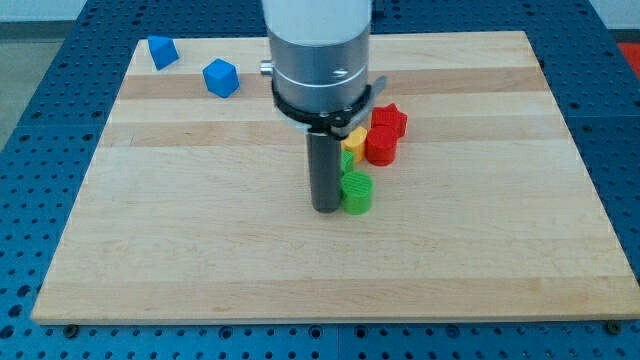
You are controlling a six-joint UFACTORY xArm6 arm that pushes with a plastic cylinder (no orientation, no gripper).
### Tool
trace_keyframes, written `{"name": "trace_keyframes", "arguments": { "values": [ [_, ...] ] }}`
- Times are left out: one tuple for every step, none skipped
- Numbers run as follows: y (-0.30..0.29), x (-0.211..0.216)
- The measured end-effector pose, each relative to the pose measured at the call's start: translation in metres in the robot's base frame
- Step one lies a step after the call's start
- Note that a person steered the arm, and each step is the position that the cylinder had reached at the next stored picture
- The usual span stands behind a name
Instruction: Separate the green circle from the green star
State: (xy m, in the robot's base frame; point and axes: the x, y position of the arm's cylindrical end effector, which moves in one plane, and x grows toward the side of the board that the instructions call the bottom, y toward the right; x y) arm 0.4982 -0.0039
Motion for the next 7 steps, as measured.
{"name": "trace_keyframes", "arguments": {
  "values": [
    [0.005, -0.005],
    [0.005, -0.007],
    [0.005, -0.015],
    [0.007, -0.027],
    [0.027, -0.027],
    [0.054, -0.027],
    [0.078, -0.020]
  ]
}}
